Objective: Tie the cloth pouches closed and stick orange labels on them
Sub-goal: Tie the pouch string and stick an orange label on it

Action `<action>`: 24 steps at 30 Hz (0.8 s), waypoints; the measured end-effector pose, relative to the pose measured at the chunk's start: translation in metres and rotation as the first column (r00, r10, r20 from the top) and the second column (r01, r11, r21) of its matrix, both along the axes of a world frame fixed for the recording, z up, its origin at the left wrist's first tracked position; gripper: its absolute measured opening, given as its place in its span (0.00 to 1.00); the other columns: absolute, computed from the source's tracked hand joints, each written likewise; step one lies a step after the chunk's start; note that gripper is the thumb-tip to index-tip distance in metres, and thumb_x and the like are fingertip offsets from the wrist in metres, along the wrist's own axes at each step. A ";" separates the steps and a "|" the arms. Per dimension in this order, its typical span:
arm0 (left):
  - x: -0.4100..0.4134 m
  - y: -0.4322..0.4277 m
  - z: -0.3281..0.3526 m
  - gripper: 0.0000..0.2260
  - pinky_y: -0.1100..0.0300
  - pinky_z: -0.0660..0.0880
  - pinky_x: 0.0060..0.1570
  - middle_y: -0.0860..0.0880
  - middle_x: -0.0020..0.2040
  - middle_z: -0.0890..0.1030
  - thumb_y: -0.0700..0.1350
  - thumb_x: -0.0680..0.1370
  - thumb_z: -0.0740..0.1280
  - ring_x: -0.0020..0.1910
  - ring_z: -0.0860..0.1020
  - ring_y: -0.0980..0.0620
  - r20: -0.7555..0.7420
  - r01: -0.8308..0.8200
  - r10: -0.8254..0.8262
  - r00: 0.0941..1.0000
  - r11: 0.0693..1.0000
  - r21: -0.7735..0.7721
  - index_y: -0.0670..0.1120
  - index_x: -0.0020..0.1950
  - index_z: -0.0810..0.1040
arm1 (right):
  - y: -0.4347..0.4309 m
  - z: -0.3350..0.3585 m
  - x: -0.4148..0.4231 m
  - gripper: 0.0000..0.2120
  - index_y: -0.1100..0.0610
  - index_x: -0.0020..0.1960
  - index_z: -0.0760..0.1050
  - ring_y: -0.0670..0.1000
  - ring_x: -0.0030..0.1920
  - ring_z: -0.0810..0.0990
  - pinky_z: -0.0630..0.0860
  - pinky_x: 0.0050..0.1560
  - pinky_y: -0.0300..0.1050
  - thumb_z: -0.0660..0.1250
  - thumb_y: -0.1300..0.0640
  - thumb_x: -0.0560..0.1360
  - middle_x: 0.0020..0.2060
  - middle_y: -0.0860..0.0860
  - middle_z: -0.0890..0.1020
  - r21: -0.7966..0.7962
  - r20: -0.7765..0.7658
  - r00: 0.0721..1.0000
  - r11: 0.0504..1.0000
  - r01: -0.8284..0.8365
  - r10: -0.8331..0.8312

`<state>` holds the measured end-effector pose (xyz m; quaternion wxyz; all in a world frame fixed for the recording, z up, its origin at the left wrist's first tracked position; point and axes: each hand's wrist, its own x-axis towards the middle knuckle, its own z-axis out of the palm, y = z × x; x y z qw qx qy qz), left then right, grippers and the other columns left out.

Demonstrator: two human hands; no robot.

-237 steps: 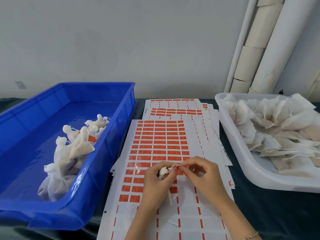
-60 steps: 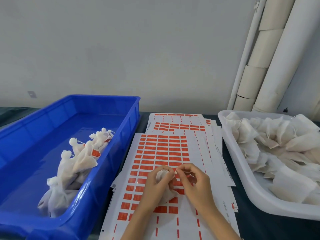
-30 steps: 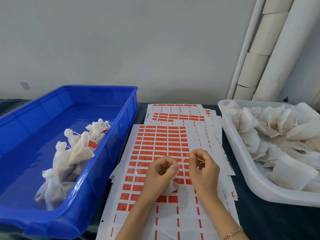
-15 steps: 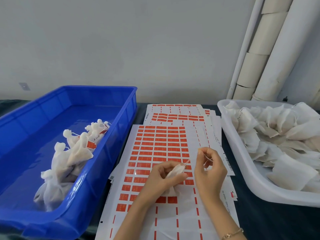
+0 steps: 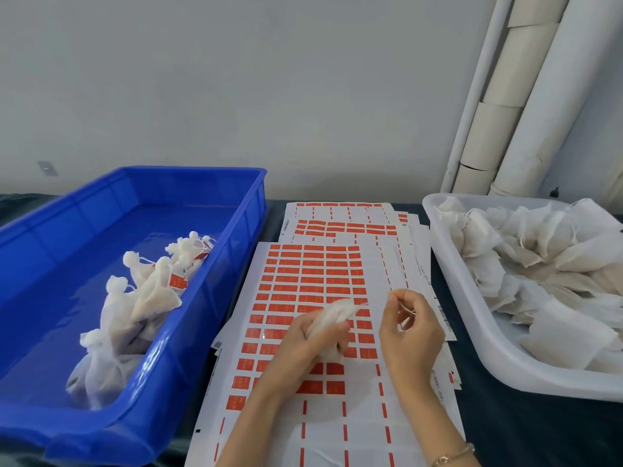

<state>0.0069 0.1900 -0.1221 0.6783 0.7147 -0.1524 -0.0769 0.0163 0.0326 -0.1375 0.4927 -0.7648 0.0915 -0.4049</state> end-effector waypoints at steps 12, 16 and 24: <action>0.003 -0.006 -0.012 0.12 0.75 0.76 0.40 0.65 0.52 0.76 0.55 0.75 0.67 0.50 0.79 0.64 0.066 -0.403 0.399 0.915 0.912 0.077 0.67 0.56 0.69 | 0.009 -0.004 -0.007 0.05 0.49 0.46 0.78 0.42 0.41 0.80 0.76 0.45 0.29 0.71 0.58 0.73 0.42 0.38 0.79 -0.344 -0.171 0.902 0.834 -0.432 0.397; 0.008 -0.010 -0.019 0.16 0.72 0.76 0.49 0.62 0.54 0.77 0.47 0.77 0.68 0.54 0.77 0.64 0.277 -0.413 0.359 0.891 0.894 0.171 0.65 0.59 0.69 | 0.015 0.001 -0.010 0.06 0.49 0.45 0.78 0.43 0.46 0.79 0.75 0.44 0.28 0.70 0.60 0.74 0.40 0.38 0.80 -0.173 -0.161 0.807 0.789 -0.589 0.568; 0.007 -0.010 -0.015 0.08 0.69 0.77 0.46 0.62 0.49 0.82 0.48 0.79 0.60 0.51 0.80 0.59 0.282 -0.291 0.257 0.924 0.953 0.085 0.56 0.55 0.77 | 0.019 0.009 -0.013 0.10 0.43 0.47 0.81 0.44 0.48 0.81 0.77 0.45 0.31 0.71 0.59 0.74 0.44 0.38 0.83 -0.027 -0.106 0.763 0.765 -0.643 0.638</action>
